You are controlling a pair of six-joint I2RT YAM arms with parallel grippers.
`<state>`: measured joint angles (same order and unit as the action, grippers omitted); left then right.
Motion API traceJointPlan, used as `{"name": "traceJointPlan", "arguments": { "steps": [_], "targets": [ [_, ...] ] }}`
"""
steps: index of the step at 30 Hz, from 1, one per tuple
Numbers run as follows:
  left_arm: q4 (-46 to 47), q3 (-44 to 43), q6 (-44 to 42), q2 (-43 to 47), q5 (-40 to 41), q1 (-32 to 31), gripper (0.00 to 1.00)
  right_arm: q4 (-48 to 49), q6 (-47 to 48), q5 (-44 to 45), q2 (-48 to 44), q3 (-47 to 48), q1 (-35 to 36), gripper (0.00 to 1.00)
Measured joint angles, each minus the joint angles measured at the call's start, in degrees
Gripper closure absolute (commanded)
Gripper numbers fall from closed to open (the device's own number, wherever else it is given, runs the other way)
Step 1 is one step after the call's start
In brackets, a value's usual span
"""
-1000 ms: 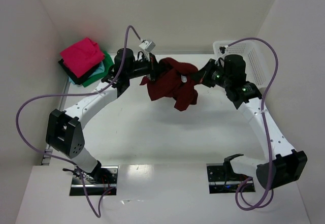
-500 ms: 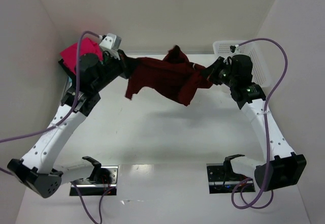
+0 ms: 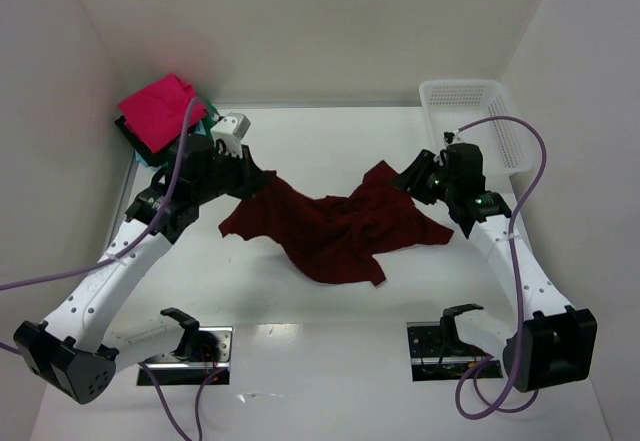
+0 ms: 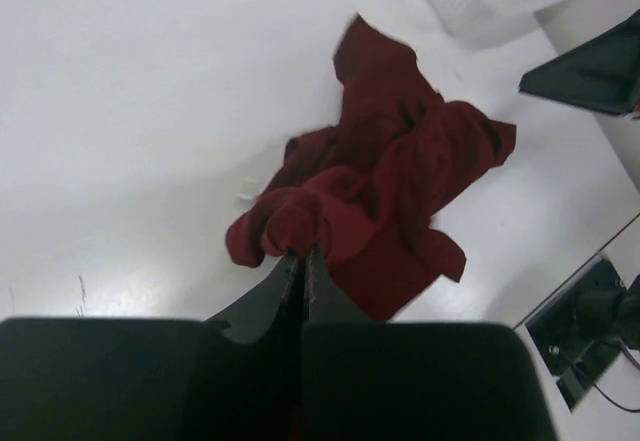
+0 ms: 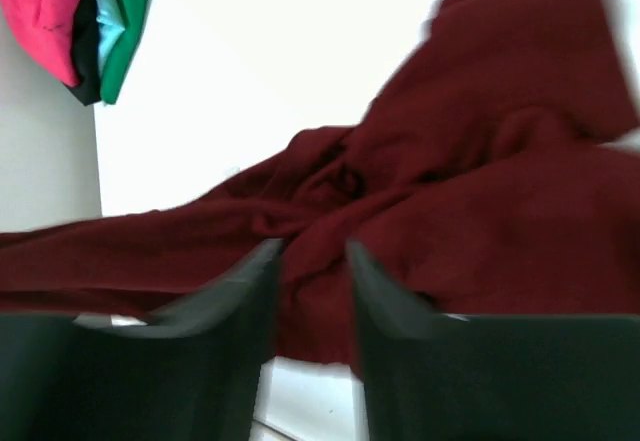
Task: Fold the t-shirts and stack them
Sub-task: Move the tshirt to the center of the board
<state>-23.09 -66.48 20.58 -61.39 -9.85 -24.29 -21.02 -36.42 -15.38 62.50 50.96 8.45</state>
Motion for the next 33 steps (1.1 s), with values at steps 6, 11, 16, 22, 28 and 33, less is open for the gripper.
{"name": "traceJointPlan", "arguments": {
  "steps": [6, 11, 16, 22, 28, 33],
  "targets": [
    [-3.8, 0.8, 0.9, 0.0, 0.1, 0.1, 1.0, 0.3, 0.2, -0.1, 0.0, 0.0, 0.0, 0.5],
    [-6.6, 2.2, 3.3, -0.6, 0.6, 0.1, 1.0, 0.5, 0.6, 0.2, 1.5, 0.0, 1.1, 0.31],
    [-12.0, 7.8, 10.1, 4.2, 3.2, 0.1, 1.0, 0.8, 1.2, 1.2, 8.1, 1.1, 6.5, 0.12],
    [-20.5, 14.9, 20.6, 9.9, 3.9, -0.5, 1.0, 1.1, 2.2, 3.2, 23.1, 10.2, 11.7, 0.11],
    [-33.2, 16.7, 26.6, 14.0, 7.4, -1.4, 0.21, 1.6, 3.4, 4.5, 31.3, 17.0, 13.1, 0.11],
    [-37.2, 14.2, 27.8, 15.9, 9.8, -1.4, 0.18, 1.1, 4.0, 5.8, 31.7, 17.1, 13.1, 0.09]
  ]
}}
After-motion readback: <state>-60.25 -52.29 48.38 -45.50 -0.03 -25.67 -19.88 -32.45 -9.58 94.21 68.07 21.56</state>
